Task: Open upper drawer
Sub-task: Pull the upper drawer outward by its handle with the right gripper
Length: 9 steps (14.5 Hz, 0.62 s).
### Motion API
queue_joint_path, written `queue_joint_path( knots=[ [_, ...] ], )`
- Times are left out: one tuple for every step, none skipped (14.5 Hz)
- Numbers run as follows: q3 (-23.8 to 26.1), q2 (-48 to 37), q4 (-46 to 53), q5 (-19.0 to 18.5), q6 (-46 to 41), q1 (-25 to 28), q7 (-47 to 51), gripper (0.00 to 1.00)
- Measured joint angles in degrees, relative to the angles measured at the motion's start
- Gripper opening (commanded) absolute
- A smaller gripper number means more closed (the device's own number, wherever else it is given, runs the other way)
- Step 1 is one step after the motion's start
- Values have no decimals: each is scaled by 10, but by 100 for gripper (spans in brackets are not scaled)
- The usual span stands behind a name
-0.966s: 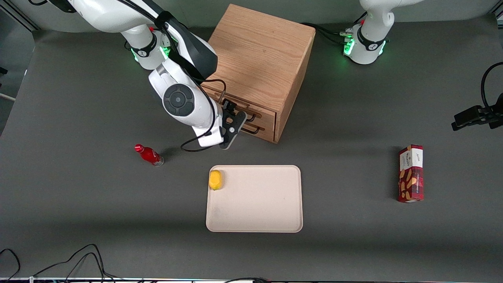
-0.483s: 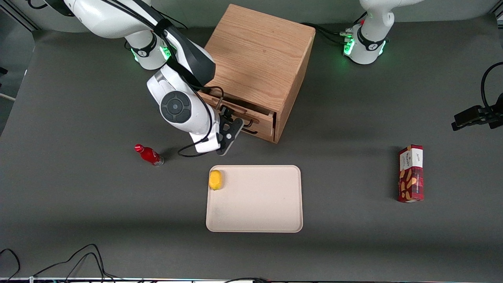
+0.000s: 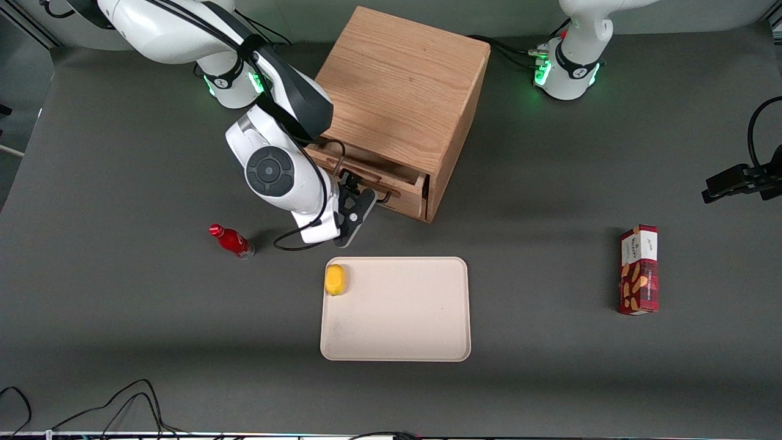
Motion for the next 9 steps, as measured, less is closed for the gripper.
queue_joint_path(
  knots=[
    [-1,4,6,-1,0,0,-7,100],
    [-3,8,11,-1,0,-1,-12,100],
    [-5,10,15,-2,0,-1,-16,100],
    [-7,13,20,-2,0,-2,-19,100],
    [-8,16,24,-3,0,-3,-25,100],
    [-9,19,28,-3,0,-6,-30,100],
    [-9,22,32,-3,0,-8,-36,100],
    [-9,25,35,-3,0,-12,-44,100],
    [-9,28,39,-3,0,-15,-51,100]
  ],
)
